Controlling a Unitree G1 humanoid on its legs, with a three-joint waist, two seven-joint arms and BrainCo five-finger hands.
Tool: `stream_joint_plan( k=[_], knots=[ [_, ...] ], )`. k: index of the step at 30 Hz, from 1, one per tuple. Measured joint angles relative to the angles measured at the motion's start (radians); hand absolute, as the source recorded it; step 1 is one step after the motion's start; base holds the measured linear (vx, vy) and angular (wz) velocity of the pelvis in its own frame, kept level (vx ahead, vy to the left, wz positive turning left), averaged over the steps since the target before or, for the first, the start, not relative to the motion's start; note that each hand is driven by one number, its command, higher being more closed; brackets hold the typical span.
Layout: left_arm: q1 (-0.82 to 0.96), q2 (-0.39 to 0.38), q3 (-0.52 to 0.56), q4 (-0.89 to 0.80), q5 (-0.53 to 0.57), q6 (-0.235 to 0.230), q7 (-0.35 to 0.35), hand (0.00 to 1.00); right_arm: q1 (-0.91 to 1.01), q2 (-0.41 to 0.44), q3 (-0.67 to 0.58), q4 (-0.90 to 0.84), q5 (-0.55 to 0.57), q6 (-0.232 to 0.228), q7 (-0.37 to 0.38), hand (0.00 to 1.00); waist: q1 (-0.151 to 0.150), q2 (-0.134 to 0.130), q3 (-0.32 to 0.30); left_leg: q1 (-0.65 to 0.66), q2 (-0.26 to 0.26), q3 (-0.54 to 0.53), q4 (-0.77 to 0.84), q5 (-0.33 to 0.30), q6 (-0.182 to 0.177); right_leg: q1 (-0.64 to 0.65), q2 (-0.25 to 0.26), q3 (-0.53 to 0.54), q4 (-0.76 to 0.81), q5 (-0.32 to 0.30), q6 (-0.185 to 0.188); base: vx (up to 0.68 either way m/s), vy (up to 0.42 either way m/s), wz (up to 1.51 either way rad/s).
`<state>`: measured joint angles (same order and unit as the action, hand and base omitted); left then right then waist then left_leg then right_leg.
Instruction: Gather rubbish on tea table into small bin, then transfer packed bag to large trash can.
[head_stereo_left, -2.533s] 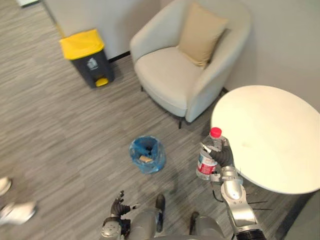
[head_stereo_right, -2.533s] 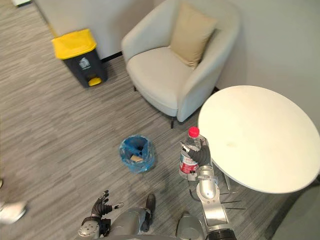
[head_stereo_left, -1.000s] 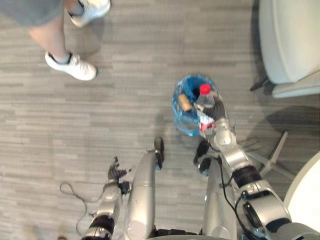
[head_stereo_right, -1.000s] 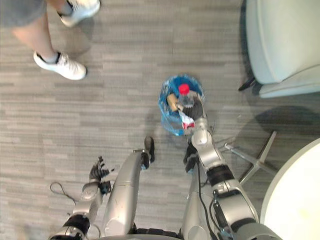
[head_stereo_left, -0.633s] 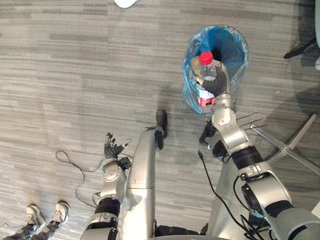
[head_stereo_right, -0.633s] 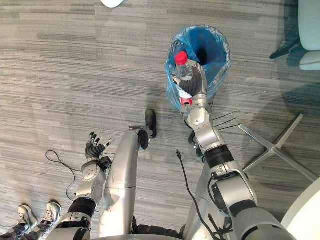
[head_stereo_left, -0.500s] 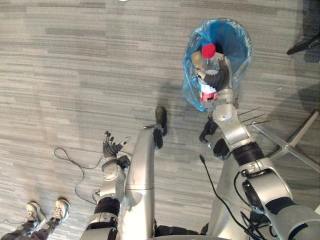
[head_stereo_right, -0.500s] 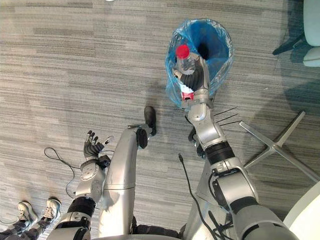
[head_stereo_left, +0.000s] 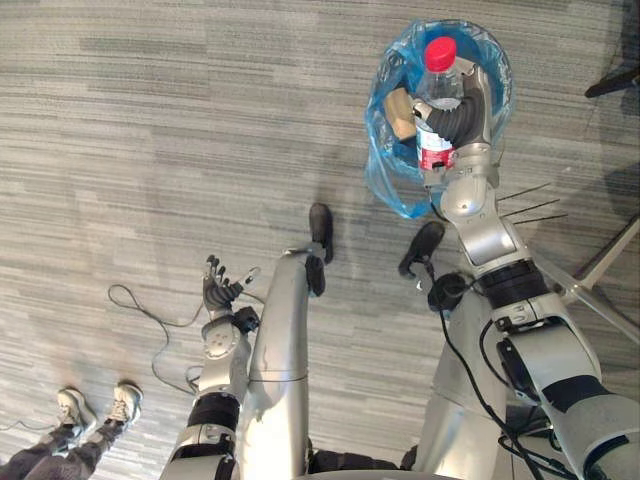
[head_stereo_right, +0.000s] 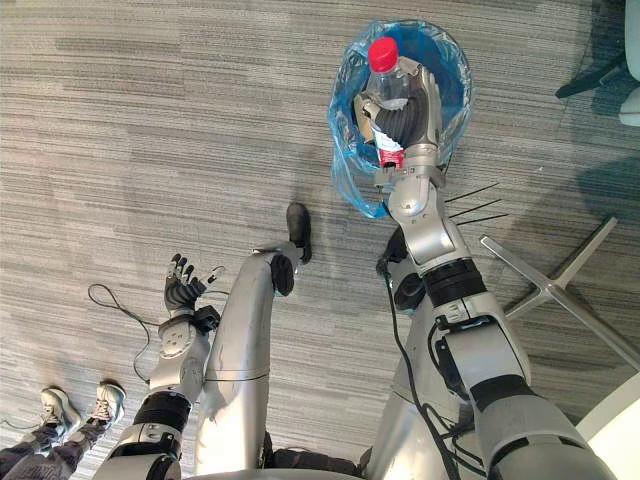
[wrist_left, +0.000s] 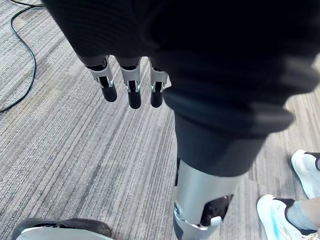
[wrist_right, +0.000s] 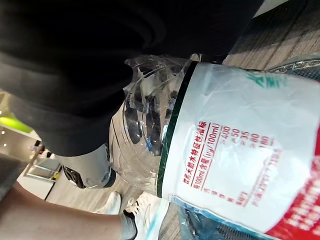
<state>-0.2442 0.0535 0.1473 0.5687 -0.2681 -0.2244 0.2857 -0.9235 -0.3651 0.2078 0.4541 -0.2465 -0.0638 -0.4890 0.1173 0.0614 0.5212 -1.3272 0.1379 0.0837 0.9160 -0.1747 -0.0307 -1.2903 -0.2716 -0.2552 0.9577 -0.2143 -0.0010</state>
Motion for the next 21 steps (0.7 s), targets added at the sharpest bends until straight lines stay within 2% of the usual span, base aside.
stream_joint_plan(
  k=[5, 8, 11, 16, 19, 21],
  knots=[
    [0.0, 0.007, 0.001, 0.0, 0.001, 0.0, 0.0, 0.0, -0.005, 0.006, -0.003, -0.06, -0.004, -0.005, -0.036, 0.0, -0.009, -0.002, 0.0, 0.005, 0.002, -0.001, -0.029, 0.018, -0.008, 0.0, 0.008, -0.003, -0.02, 0.011, -0.009, -0.06, -0.011, 0.0],
    [0.0, 0.011, 0.013, 0.001, 0.002, 0.0, 0.001, 0.0, 0.007, 0.023, -0.006, -0.091, -0.041, -0.005, -0.036, 0.0, -0.022, -0.005, 0.001, 0.008, 0.005, -0.002, -0.033, 0.021, -0.01, 0.001, 0.011, -0.005, -0.019, 0.011, -0.009, -0.05, -0.01, -0.01],
    [0.0, 0.015, 0.014, 0.001, 0.003, 0.0, 0.002, 0.0, 0.041, 0.033, -0.011, -0.105, -0.054, -0.005, -0.035, 0.0, -0.022, -0.008, 0.001, 0.009, 0.012, -0.002, -0.032, 0.021, -0.011, 0.002, 0.018, -0.006, -0.021, 0.011, -0.009, -0.04, -0.006, -0.05],
    [0.0, 0.037, 0.015, 0.004, 0.005, 0.002, 0.003, 0.0, 0.126, 0.057, 0.001, -0.126, -0.123, -0.006, -0.027, 0.0, -0.031, -0.026, 0.003, 0.024, 0.023, -0.006, -0.03, 0.021, -0.011, 0.021, 0.028, -0.013, -0.026, 0.013, -0.013, -0.05, -0.006, -0.05],
    [0.005, 0.054, 0.015, 0.017, 0.006, 0.002, 0.004, 0.0, 0.18, 0.063, 0.052, -0.106, -0.199, -0.006, 0.001, 0.0, -0.049, -0.034, 0.001, 0.05, 0.023, -0.01, -0.036, 0.021, -0.012, 0.052, 0.029, -0.02, -0.038, 0.015, -0.016, -0.05, 0.005, -0.01],
    [0.006, 0.065, 0.013, 0.022, 0.008, 0.002, 0.004, 0.0, 0.2, 0.064, 0.094, -0.059, -0.245, -0.006, 0.02, 0.0, -0.049, -0.047, 0.0, 0.069, 0.023, -0.006, -0.05, 0.023, -0.014, 0.07, 0.032, -0.019, -0.053, 0.017, -0.012, -0.04, 0.005, -0.03]
  ],
)
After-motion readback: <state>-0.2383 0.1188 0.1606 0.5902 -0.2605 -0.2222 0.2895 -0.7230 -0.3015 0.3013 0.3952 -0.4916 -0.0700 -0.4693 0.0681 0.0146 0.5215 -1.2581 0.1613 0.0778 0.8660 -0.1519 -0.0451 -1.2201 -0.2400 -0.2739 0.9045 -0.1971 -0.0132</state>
